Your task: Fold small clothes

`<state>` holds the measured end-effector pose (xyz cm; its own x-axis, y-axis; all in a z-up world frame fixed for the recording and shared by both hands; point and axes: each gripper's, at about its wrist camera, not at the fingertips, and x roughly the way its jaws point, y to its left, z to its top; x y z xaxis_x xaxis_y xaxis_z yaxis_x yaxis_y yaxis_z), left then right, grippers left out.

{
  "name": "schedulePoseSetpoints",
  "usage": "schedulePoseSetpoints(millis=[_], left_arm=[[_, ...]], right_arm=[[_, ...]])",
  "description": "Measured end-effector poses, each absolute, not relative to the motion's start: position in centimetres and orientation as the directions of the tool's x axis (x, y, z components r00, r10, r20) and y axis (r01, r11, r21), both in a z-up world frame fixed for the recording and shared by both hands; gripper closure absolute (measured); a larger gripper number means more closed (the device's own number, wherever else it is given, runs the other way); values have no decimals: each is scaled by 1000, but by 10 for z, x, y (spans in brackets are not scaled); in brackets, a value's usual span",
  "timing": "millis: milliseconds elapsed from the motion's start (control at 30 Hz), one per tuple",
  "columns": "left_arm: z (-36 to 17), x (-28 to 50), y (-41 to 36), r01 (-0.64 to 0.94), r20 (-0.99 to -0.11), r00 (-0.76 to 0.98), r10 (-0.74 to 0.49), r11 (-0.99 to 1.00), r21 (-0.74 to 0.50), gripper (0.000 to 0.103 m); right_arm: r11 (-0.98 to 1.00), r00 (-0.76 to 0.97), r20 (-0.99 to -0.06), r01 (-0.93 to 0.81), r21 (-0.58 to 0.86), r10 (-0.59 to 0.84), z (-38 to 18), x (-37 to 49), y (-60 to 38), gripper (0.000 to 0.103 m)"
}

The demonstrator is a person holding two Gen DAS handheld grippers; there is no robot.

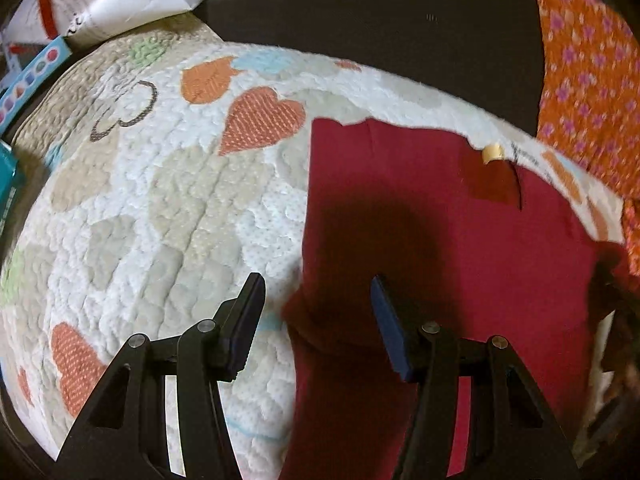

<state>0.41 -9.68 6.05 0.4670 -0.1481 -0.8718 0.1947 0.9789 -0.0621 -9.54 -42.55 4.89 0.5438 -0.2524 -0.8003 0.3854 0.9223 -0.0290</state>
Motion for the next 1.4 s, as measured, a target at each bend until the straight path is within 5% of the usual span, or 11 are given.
schedulePoseSetpoints(millis=[133, 333, 600, 767, 900, 1100, 1400], left_arm=[[36, 19, -87, 135, -911, 401, -92, 990, -41, 48], [27, 28, -74, 86, -913, 389, -124, 991, -99, 46], [30, 39, -80, 86, -912, 397, -103, 993, -75, 46], [48, 36, -84, 84, -898, 415, -147, 989, -123, 46], [56, 25, -101, 117, -890, 427, -163, 985, -125, 46], [70, 8, -117, 167, -868, 464, -177, 980, -110, 46], [67, 5, -119, 155, -882, 420, -215, 974, -164, 46]], right_arm=[[916, 611, -743, 402, -4, -272, 85, -112, -419, 93], [983, 634, -770, 87, 164, 73, 78, -74, -356, 84], [994, 604, -795, 105, 17, -50, 27, -11, -327, 84], [993, 570, -821, 100, 64, -5, 43, -47, -333, 83], [984, 566, -824, 152, 98, -6, 29, -76, -344, 53], [976, 609, -793, 176, 125, -8, 70, -129, -371, 53], [747, 439, -763, 659, -86, -475, 104, -264, -508, 51]])
